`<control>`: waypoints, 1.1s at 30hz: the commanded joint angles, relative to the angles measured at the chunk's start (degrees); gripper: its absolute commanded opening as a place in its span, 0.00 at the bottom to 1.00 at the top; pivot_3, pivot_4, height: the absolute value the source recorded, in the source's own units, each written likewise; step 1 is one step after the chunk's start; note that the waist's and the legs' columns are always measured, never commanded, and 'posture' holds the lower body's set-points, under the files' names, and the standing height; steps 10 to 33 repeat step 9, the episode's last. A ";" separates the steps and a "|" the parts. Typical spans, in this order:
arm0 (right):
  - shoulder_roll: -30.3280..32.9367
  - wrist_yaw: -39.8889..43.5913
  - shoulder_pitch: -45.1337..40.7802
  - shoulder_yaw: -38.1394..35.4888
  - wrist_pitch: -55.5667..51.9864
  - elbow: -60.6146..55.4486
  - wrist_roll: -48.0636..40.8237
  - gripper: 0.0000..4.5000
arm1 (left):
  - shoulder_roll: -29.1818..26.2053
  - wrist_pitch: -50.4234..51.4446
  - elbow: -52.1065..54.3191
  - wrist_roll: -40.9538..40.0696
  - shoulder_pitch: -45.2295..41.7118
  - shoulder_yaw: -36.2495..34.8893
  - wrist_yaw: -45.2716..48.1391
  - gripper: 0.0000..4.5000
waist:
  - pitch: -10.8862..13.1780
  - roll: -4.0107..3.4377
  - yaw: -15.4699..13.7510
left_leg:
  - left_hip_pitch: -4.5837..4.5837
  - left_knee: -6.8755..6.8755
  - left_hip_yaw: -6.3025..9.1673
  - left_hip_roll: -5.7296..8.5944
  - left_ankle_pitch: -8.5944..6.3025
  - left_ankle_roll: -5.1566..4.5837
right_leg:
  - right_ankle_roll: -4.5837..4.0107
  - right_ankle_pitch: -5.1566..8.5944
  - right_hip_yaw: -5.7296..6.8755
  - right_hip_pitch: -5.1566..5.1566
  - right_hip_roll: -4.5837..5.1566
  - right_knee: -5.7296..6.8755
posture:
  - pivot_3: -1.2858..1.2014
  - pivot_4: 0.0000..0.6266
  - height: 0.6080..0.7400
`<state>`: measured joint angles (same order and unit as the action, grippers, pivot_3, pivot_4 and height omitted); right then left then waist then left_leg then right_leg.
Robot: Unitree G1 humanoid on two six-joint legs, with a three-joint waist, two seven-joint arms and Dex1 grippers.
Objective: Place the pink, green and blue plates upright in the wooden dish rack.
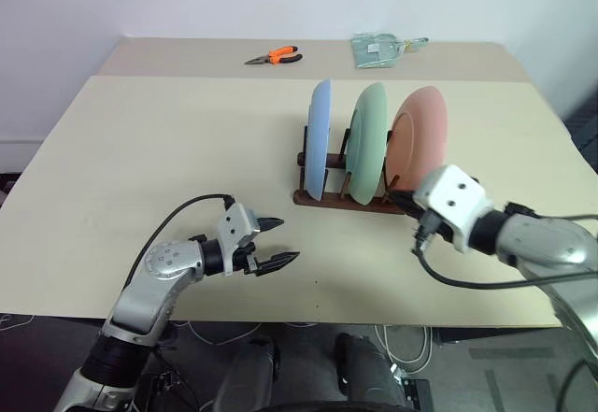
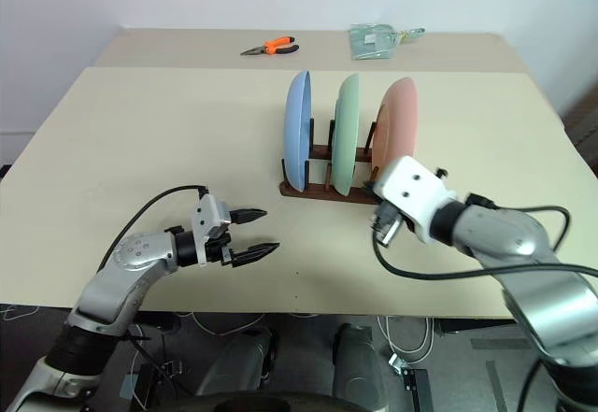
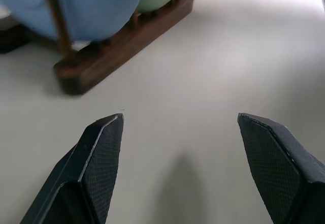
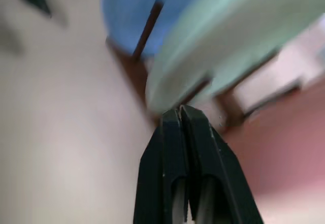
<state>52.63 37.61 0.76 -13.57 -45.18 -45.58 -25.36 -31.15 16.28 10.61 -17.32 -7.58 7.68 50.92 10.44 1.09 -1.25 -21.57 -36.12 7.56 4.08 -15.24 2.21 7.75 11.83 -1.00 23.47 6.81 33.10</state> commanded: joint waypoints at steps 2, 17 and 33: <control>-3.67 3.12 8.33 -12.78 4.24 3.47 -1.49 0.01 | -2.05 -4.16 -6.03 0.58 -0.53 -6.49 -1.47 0.82 | -0.02 0.03 0.35 | 0.06 -0.03 -0.03 -0.03 0.00 0.00 | 0.04 0.03 0.01 -0.04 -0.02 0.02 | 0.52 0.24 1.00; -6.06 4.65 11.00 -14.85 15.44 18.46 3.49 0.01 | -5.10 -8.52 -12.57 2.19 0.05 -11.26 -2.48 0.82 | -0.01 0.00 0.55 | 0.14 0.02 -0.11 -0.06 -0.01 0.01 | -0.01 0.00 0.00 -0.04 -0.01 0.01 | 0.52 0.24 1.00; -6.06 4.65 11.00 -14.85 15.44 18.46 3.49 0.01 | -5.10 -8.52 -12.57 2.19 0.05 -11.26 -2.48 0.82 | -0.01 0.00 0.55 | 0.14 0.02 -0.11 -0.06 -0.01 0.01 | -0.01 0.00 0.00 -0.04 -0.01 0.01 | 0.52 0.24 1.00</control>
